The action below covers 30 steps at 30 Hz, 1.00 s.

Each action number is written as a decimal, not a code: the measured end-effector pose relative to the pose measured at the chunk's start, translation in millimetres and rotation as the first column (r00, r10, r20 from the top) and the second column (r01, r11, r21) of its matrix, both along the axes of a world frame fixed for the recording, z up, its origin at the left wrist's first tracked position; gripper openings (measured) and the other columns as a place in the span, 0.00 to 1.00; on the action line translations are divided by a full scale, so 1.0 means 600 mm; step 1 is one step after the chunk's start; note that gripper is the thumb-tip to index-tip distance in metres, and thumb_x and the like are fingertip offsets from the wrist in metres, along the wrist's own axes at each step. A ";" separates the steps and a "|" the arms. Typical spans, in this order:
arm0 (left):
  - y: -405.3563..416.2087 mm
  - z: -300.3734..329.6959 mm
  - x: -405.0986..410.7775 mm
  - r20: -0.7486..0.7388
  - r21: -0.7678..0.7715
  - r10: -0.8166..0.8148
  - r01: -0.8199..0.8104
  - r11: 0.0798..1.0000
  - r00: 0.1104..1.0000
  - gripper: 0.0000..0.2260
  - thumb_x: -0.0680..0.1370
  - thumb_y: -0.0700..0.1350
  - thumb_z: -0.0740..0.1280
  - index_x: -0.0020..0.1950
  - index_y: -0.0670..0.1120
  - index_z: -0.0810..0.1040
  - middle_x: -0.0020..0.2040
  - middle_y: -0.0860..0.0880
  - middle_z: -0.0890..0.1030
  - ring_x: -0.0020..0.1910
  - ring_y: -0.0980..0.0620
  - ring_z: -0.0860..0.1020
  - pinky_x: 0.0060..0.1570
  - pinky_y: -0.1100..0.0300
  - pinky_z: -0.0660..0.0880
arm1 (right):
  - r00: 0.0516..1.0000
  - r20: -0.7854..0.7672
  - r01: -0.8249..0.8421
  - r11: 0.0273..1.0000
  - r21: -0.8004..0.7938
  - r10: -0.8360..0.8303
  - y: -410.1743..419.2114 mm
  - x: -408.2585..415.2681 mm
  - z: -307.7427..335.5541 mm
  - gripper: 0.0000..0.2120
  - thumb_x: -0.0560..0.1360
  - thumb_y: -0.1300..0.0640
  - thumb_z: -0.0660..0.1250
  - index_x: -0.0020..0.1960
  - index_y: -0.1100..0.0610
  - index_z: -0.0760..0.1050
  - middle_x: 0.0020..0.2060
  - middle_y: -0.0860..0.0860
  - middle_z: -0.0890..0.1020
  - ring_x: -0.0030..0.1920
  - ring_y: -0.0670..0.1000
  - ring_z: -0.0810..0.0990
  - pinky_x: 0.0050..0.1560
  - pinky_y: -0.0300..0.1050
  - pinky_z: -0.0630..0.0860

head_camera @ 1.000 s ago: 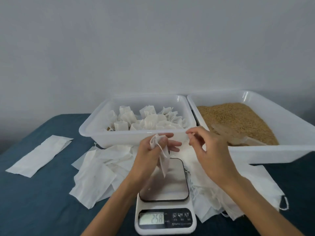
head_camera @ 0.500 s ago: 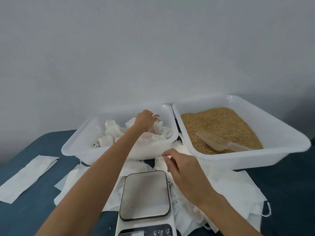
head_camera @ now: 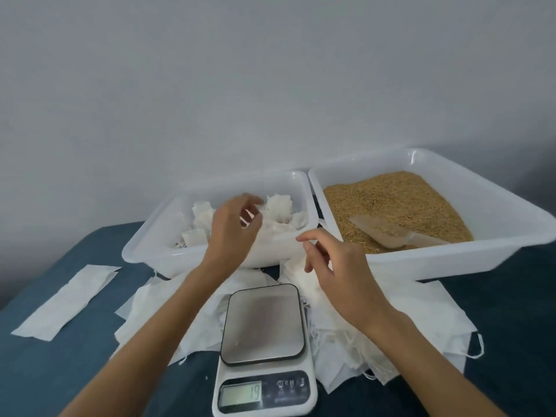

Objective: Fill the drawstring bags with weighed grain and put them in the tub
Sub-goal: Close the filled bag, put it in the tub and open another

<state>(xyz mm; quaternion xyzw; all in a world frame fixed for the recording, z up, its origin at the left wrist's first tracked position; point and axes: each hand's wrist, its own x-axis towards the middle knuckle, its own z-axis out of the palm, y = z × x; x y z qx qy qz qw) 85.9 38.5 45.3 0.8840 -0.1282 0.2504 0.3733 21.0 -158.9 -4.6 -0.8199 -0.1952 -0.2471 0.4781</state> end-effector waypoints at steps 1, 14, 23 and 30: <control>0.011 -0.013 -0.030 -0.011 -0.022 -0.017 0.017 1.000 1.000 0.07 0.80 0.35 0.70 0.54 0.45 0.83 0.43 0.51 0.81 0.40 0.56 0.77 0.43 0.69 0.73 | 1.000 0.007 0.004 1.000 0.008 -0.004 -0.001 0.001 0.000 0.09 0.84 0.56 0.61 0.60 0.52 0.79 0.33 0.43 0.80 0.35 0.45 0.80 0.36 0.35 0.74; 0.122 -0.113 -0.070 -0.211 0.497 0.044 0.069 0.865 0.977 0.22 0.77 0.27 0.65 0.64 0.46 0.84 0.64 0.51 0.81 0.65 0.47 0.75 0.63 0.56 0.71 | 0.999 -0.033 -0.015 1.000 -0.013 0.014 0.010 0.002 -0.017 0.10 0.85 0.56 0.59 0.62 0.51 0.77 0.33 0.44 0.80 0.33 0.46 0.79 0.34 0.30 0.70; 0.162 -0.111 -0.069 -0.295 0.593 0.044 0.147 0.792 0.954 0.22 0.77 0.43 0.76 0.72 0.51 0.80 0.67 0.53 0.80 0.66 0.49 0.77 0.66 0.58 0.72 | 0.999 -0.038 -0.020 0.999 -0.032 0.019 0.014 -0.002 -0.017 0.10 0.85 0.55 0.59 0.62 0.50 0.77 0.33 0.45 0.81 0.32 0.43 0.79 0.35 0.29 0.70; 0.154 -0.104 -0.061 -0.257 0.593 0.083 0.089 0.801 0.963 0.12 0.83 0.42 0.70 0.65 0.48 0.84 0.64 0.52 0.82 0.62 0.49 0.79 0.62 0.57 0.73 | 1.000 -0.026 -0.015 0.999 -0.052 0.014 0.014 -0.002 -0.017 0.10 0.84 0.54 0.59 0.61 0.50 0.77 0.32 0.45 0.81 0.33 0.44 0.79 0.37 0.30 0.70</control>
